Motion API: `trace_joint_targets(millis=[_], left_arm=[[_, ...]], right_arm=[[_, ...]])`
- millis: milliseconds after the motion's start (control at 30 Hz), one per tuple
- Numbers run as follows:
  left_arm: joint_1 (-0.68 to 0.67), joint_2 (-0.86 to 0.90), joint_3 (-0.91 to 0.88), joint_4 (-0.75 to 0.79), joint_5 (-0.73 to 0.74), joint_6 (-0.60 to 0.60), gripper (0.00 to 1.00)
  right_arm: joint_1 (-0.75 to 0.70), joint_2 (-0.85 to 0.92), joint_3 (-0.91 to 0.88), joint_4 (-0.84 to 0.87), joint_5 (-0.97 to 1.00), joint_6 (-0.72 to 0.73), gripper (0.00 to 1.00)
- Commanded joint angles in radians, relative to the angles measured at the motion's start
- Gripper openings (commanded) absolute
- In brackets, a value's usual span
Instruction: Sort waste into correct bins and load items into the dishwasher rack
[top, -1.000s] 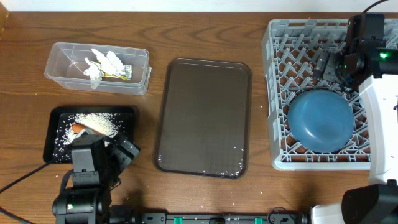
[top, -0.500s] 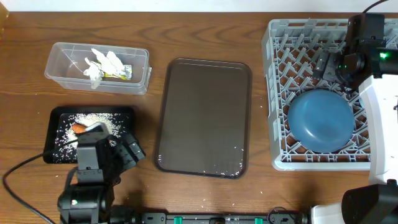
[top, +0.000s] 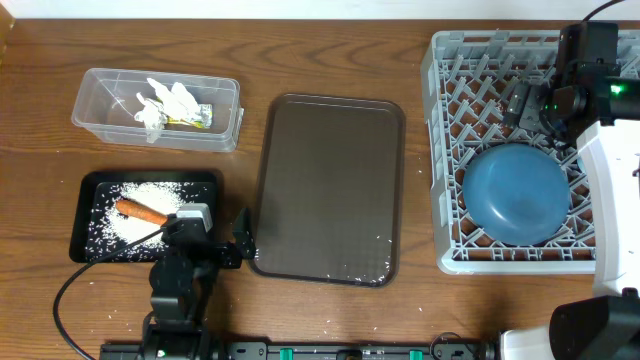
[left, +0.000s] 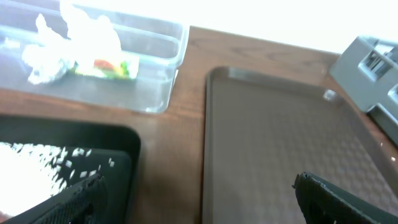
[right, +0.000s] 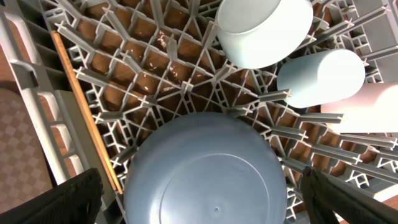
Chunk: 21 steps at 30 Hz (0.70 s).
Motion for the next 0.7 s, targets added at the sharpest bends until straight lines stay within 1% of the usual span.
trace_joint_targets(millis=[0, 100, 267, 367, 500, 667], left_arm=[[-0.004, -0.025, -0.039, 0.064, 0.013, 0.029, 0.98], [-0.004, -0.047, -0.061, 0.102, 0.010, 0.031, 0.98], [-0.004, -0.106, -0.077, 0.106, 0.010, 0.077, 0.98], [-0.004, -0.148, -0.086, 0.106, 0.010, 0.084, 0.98], [-0.004, -0.236, -0.114, 0.097, 0.007, 0.179, 0.98], [0.013, -0.245, -0.113, 0.098, -0.073, 0.195, 0.98]], right_arm=[[-0.001, 0.002, -0.002, 0.000, 0.016, -0.013, 0.99], [-0.001, 0.002, -0.002, 0.000, 0.016, -0.013, 0.99], [-0.001, 0.002, -0.002, 0.000, 0.016, -0.013, 0.99], [-0.001, 0.002, -0.002, 0.000, 0.016, -0.013, 0.99], [-0.001, 0.002, -0.002, 0.000, 0.016, -0.013, 0.99], [-0.001, 0.002, -0.002, 0.000, 0.016, -0.013, 0.99]])
